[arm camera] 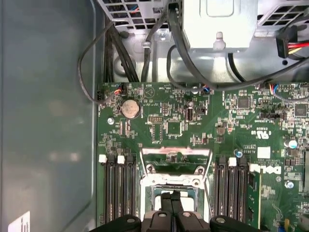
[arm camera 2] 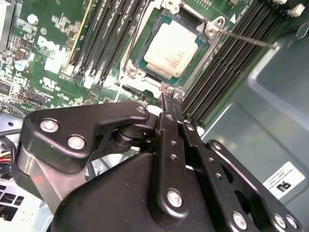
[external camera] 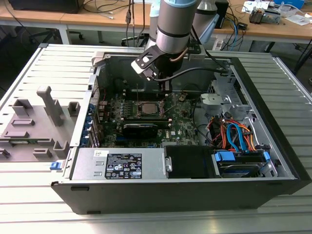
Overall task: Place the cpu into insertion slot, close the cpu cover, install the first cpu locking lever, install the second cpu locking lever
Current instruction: 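Close the cpu cover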
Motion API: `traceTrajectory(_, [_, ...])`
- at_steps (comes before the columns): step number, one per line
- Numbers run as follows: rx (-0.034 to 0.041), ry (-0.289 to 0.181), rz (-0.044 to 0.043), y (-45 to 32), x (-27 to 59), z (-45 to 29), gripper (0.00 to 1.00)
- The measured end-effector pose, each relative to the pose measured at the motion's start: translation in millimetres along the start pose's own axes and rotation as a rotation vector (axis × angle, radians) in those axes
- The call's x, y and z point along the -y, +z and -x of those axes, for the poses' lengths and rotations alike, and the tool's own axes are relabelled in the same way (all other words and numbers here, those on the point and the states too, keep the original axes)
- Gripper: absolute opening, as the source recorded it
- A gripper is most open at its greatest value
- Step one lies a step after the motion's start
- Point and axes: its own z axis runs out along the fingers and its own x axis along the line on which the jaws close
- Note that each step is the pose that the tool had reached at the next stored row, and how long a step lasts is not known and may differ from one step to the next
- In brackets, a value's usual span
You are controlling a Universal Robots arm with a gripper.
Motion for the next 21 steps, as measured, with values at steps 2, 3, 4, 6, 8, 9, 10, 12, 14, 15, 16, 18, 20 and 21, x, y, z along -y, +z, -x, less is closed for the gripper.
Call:
traceTrajectory(2, [-0.0004,0.000,-0.0064,-0.3,-4.8,0.1,0.11])
traceTrajectory(3, [-0.0005,0.001,-0.0090,-0.6,-6.9,0.2,0.11])
traceTrajectory(4, [-0.0004,0.001,-0.0137,-1.4,-10.3,0.2,0.11])
traceTrajectory(6, [-0.0004,0.001,-0.0212,-5.0,-15.8,0.1,0.11])
traceTrajectory(8, [-0.0006,0.002,-0.0279,-9.4,-20.1,-0.2,0.11])
traceTrajectory(9, [-0.0008,0.002,-0.0300,-10.2,-21.4,-0.2,0.11])
traceTrajectory(10, [-0.0009,0.002,-0.0327,-10.8,-23.1,-0.2,0.11])
traceTrajectory(12, [-0.0012,0.003,-0.0408,-12.1,-27.7,-0.2,0.11])
traceTrajectory(14, [-0.0012,0.004,-0.0520,-13.2,-34.0,-0.2,0.11])
traceTrajectory(15, [-0.0015,0.004,-0.0600,-13.5,-38.5,-0.2,0.11])
traceTrajectory(16, [-0.0016,0.005,-0.0704,-13.8,-43.8,0.0,0.11])
traceTrajectory(18, [-0.0018,0.006,-0.0834,-14.1,-50.5,0.1,0.11])
traceTrajectory(20, [-0.0020,0.007,-0.0942,-14.4,-55.9,0.3,0.11])
traceTrajectory(21, [-0.0021,0.007,-0.0993,-14.5,-58.5,0.5,0.11])
